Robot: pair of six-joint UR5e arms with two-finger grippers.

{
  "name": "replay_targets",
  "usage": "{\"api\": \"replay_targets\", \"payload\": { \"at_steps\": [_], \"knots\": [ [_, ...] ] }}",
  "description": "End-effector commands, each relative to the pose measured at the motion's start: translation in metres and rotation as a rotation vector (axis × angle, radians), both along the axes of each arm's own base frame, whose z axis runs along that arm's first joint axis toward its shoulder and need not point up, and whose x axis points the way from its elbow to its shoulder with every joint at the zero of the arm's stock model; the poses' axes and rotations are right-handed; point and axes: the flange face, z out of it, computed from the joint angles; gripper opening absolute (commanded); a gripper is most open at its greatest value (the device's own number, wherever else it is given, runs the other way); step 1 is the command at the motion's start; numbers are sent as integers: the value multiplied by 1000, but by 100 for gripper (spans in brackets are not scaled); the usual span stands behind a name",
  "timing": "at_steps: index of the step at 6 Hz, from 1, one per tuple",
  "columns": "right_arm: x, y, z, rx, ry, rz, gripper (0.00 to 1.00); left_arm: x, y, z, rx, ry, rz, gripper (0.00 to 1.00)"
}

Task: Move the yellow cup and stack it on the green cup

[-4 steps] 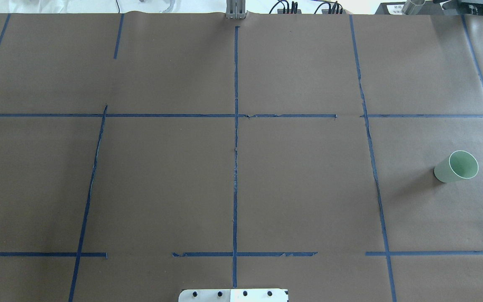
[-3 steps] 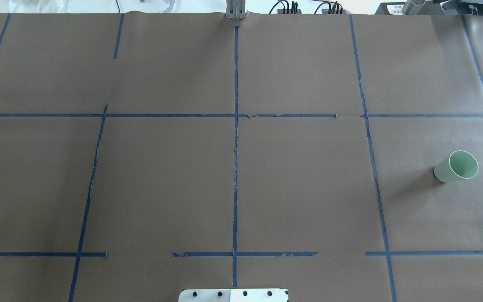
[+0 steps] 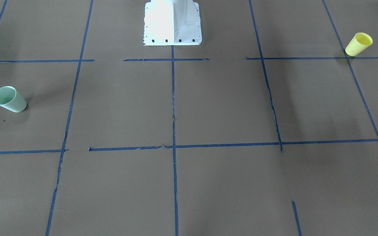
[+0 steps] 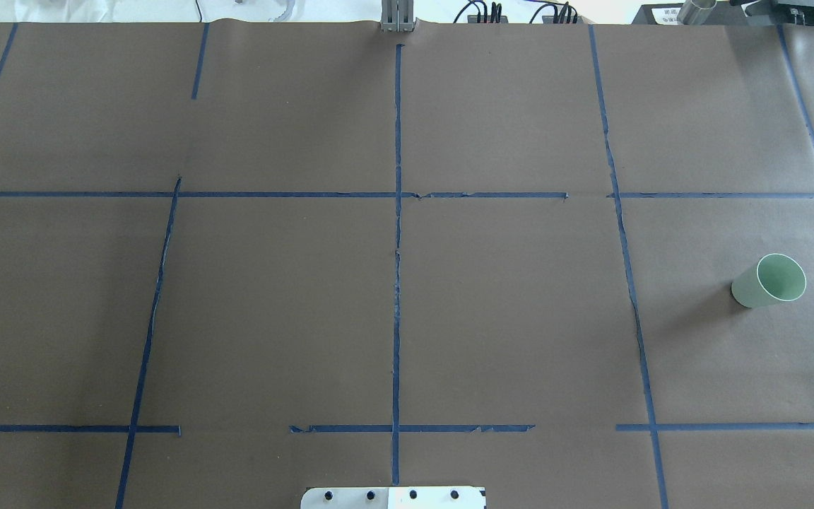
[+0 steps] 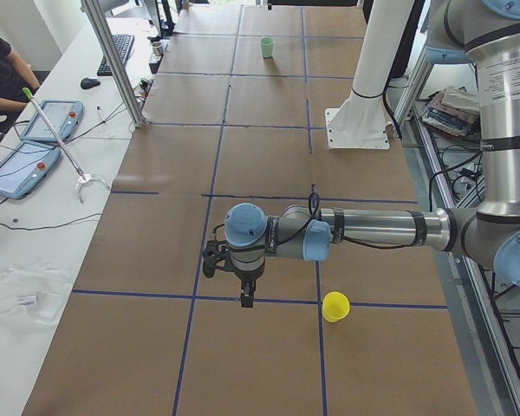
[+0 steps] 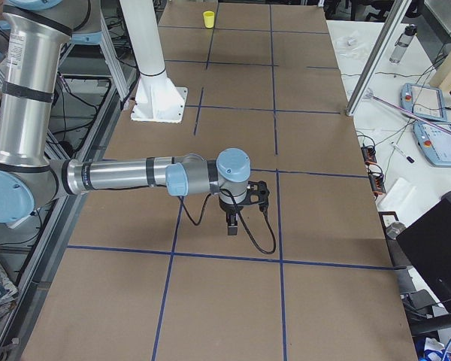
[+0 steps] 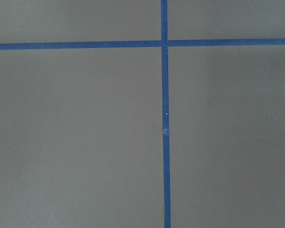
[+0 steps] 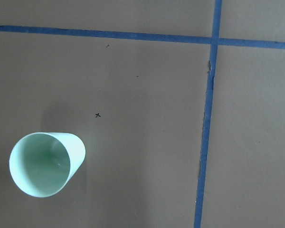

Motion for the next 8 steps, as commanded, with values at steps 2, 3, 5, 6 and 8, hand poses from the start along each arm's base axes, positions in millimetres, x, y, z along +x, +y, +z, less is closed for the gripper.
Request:
{"api": "replay_targets", "payload": {
  "at_steps": [2, 3, 5, 6, 8],
  "knots": [
    [0, -4, -7, 77, -6, -5, 100, 1, 1, -1, 7, 1, 3, 100],
    [-1, -3, -8, 79, -11, -5, 100, 1, 0, -3, 9, 1, -1, 100],
    [-3, -2, -6, 76, -9, -13, 100, 1, -1, -8, 37, 3, 6, 100],
    [-3, -2, -6, 76, -9, -13, 100, 1, 0, -7, 47, 3, 6, 100],
    [-12, -6, -11, 94, -11, -33, 100, 7, 6, -7, 104, 13, 23, 100]
  ]
}}
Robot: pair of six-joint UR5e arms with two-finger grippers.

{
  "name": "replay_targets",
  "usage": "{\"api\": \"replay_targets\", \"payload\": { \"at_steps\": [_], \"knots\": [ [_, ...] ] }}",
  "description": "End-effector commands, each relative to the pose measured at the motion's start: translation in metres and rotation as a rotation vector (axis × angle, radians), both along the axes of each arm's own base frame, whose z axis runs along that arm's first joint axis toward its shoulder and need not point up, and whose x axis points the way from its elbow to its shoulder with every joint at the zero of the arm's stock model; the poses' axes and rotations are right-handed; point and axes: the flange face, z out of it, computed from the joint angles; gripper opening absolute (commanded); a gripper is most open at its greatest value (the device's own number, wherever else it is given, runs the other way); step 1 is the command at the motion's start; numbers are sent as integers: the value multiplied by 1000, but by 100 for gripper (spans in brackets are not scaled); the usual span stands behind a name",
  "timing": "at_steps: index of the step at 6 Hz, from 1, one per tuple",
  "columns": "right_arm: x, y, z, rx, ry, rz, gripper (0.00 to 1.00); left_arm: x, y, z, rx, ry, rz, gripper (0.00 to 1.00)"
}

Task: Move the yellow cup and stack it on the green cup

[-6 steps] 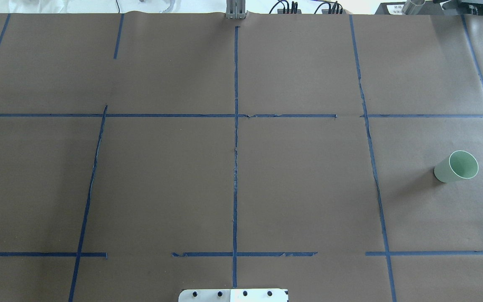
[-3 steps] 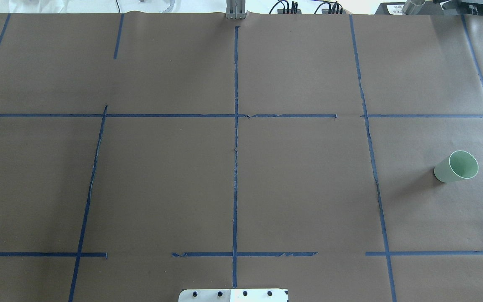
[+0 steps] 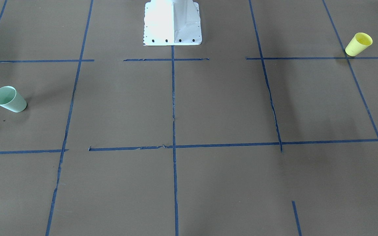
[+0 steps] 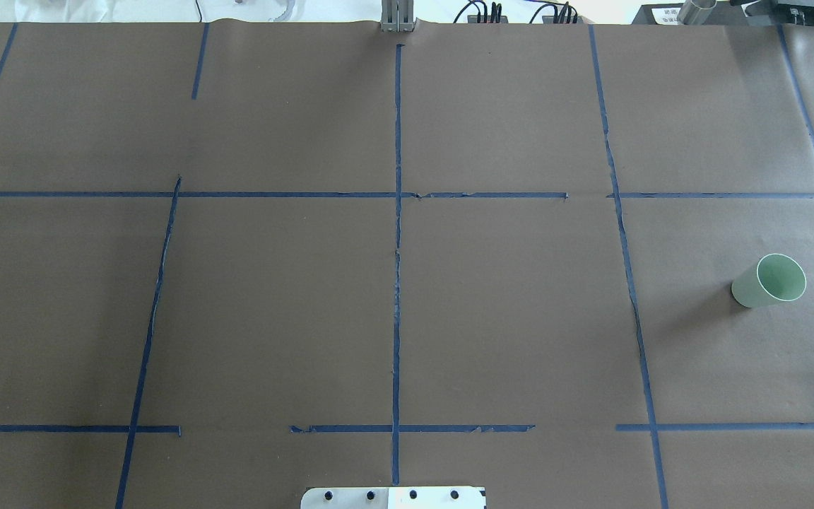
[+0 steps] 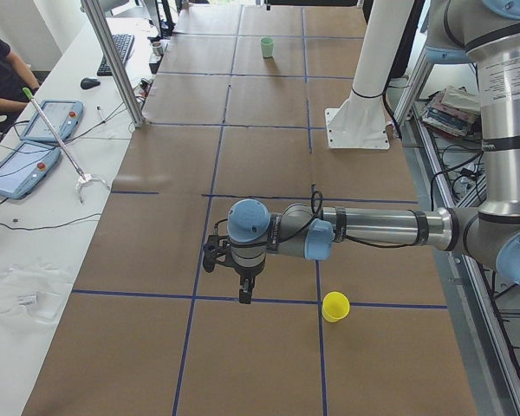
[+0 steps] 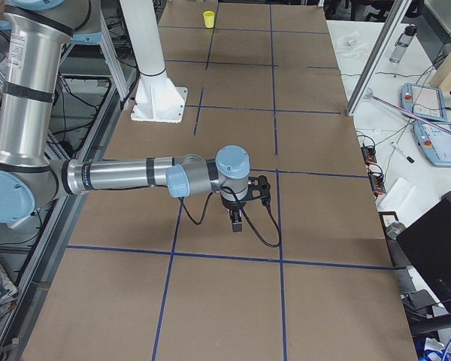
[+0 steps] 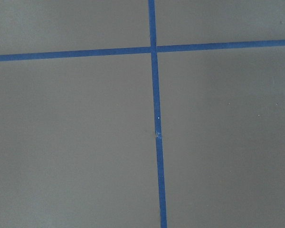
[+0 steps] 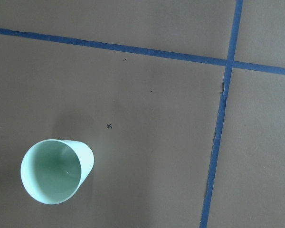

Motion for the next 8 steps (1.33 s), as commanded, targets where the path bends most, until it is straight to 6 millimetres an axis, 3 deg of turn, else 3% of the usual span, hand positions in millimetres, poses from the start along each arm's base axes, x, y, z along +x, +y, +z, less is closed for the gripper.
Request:
{"api": "replay_targets", "payload": {
  "at_steps": [1, 2, 3, 5, 6, 8],
  "knots": [
    [-3, -4, -7, 68, -3, -2, 100, 58, 1, -15, -5, 125, 87, 100],
    [-3, -4, -4, 63, -3, 0, 100, 101, 2, -47, -138, 137, 35, 100],
    [-12, -4, 0, 52, -2, -19, 100, 128, 4, -65, -231, 107, -40, 100],
    [-16, -5, 8, 43, -1, -33, 100, 192, 9, -49, -364, -169, -326, 100],
    [-17, -6, 7, 47, -2, -34, 100, 204, 11, -47, -442, -212, -490, 100],
    [-18, -6, 7, 48, -1, -36, 100, 255, 34, -39, -609, -281, -738, 100]
  ]
}}
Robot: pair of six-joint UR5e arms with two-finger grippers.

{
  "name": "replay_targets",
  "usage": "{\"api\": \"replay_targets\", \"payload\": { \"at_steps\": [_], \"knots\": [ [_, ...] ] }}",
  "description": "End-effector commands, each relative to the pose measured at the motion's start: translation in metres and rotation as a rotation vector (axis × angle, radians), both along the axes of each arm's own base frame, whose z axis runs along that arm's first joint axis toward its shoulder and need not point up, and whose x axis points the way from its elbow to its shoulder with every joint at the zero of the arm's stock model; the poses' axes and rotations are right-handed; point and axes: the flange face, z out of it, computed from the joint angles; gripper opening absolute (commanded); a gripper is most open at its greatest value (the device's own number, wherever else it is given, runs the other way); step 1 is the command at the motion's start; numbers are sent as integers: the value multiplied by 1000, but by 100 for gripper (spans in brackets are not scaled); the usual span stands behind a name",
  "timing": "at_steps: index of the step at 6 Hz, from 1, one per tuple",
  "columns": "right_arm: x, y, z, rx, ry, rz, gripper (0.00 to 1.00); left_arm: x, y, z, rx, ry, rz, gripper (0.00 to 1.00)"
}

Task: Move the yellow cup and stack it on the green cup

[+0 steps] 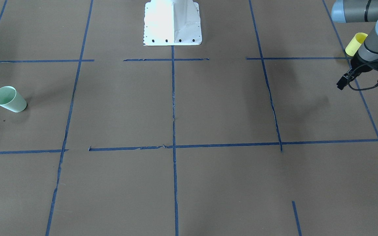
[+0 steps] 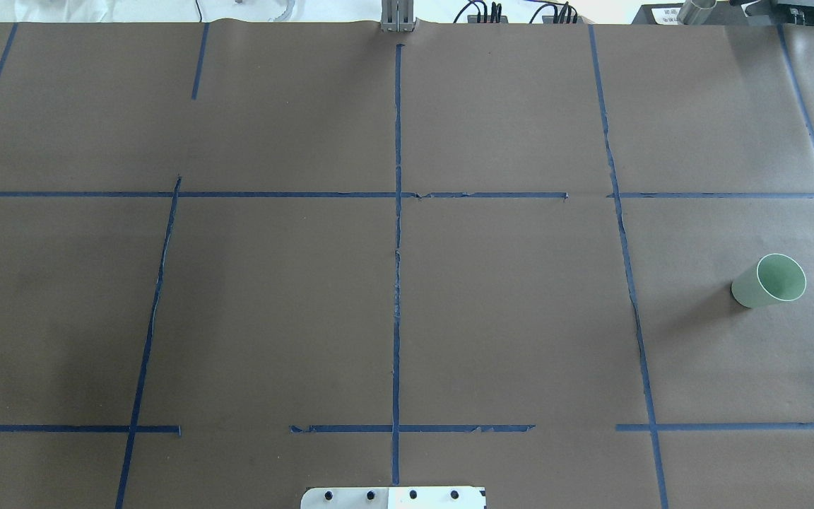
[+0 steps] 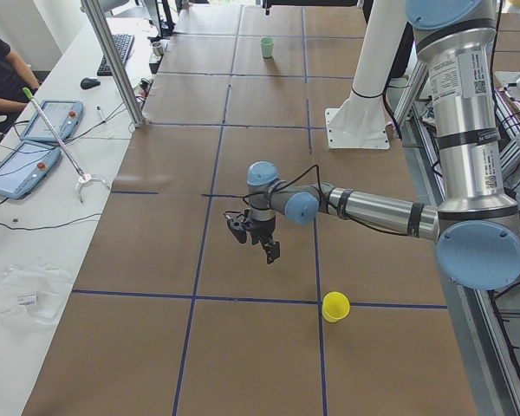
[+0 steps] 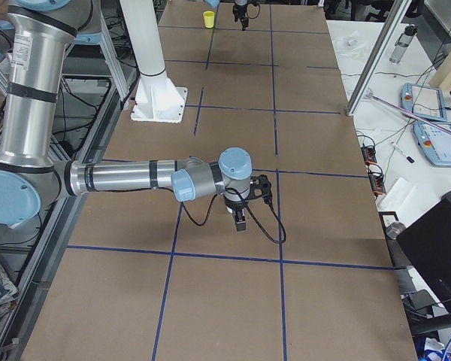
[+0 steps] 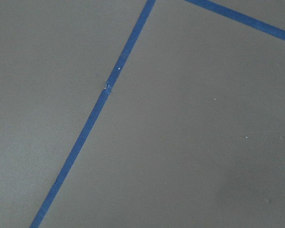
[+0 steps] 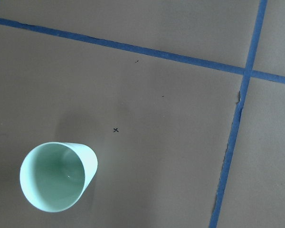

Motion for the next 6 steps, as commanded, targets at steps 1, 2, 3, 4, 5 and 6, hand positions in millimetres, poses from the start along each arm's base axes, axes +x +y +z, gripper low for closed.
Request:
{"api": "replay_targets", "payload": {
  "at_steps": [1, 2, 3, 4, 5, 6],
  "knots": [
    [-1, 0, 0, 4, -2, -5, 100, 27, 19, 17, -113, -161, -262, 100],
    [0, 2, -1, 25, -7, -4, 100, 43, 37, 34, -156, -331, -309, 100],
    [0, 2, -2, 45, -9, -3, 100, 39, 42, 40, -216, -401, -386, 100],
    [-2, 2, -3, 46, -8, -7, 100, 41, 52, 48, -282, -484, -470, 100],
    [-4, 3, -1, 43, -8, -13, 100, 44, 65, 56, -330, -574, -516, 100],
    [-5, 3, -1, 44, -8, -15, 100, 40, 81, 66, -395, -729, -571, 100]
  ]
}}
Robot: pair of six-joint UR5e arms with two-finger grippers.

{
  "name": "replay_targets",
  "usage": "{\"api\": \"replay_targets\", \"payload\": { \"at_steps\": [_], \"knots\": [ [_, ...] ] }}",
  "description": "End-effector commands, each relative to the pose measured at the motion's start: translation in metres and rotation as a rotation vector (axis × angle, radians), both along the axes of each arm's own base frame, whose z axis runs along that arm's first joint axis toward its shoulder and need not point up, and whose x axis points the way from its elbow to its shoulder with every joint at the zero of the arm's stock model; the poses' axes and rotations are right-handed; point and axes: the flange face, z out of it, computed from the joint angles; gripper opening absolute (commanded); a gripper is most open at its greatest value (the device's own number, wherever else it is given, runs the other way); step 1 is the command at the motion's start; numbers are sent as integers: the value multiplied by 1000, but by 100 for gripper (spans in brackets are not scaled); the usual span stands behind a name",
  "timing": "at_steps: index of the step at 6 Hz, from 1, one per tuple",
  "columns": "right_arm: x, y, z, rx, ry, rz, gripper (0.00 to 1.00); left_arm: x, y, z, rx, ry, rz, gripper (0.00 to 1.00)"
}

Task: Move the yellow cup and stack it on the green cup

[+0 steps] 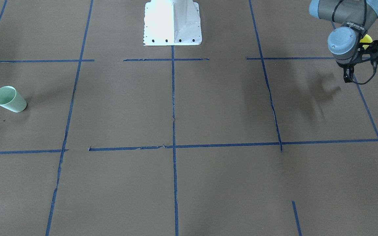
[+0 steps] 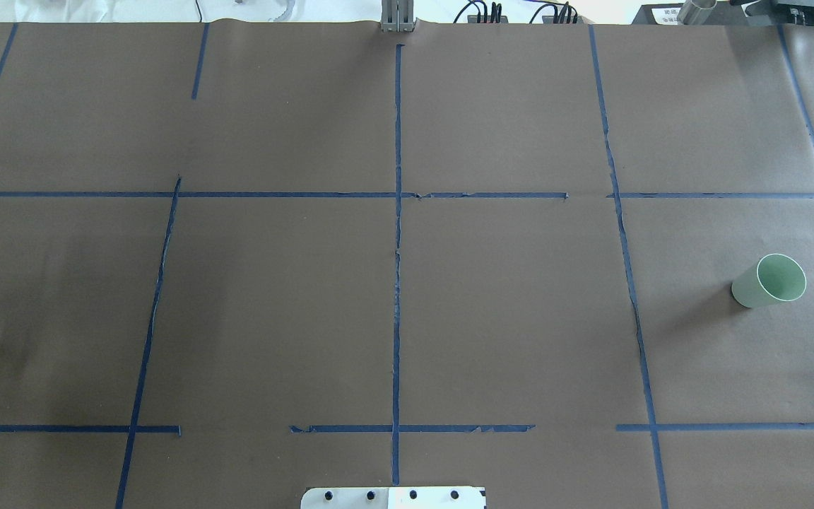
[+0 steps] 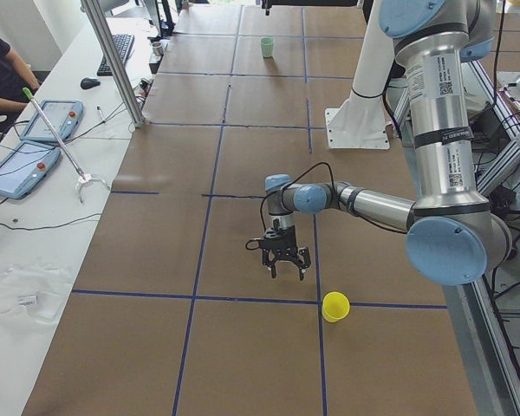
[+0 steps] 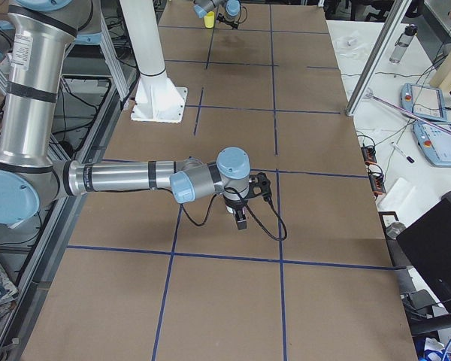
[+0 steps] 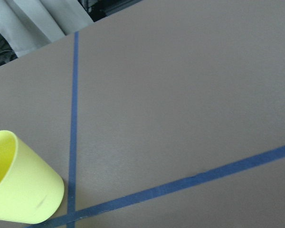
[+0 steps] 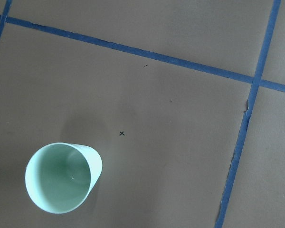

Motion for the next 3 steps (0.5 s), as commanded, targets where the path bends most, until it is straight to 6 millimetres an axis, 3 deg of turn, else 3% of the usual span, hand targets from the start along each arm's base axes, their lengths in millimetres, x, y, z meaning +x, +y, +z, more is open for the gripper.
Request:
{"api": "replay_targets", "payload": {
  "at_steps": [1, 2, 3],
  "knots": [
    [-7, 1, -1, -1, -2, -15, 100, -4, 19, 13, -114, -220, -137, 100],
    [-8, 1, 0, 0, -1, -19, 100, -8, 23, 9, -122, -301, -260, 99],
    [-7, 1, 0, 2, -6, -20, 100, 9, 33, 6, -105, -359, -321, 99]
  ]
}}
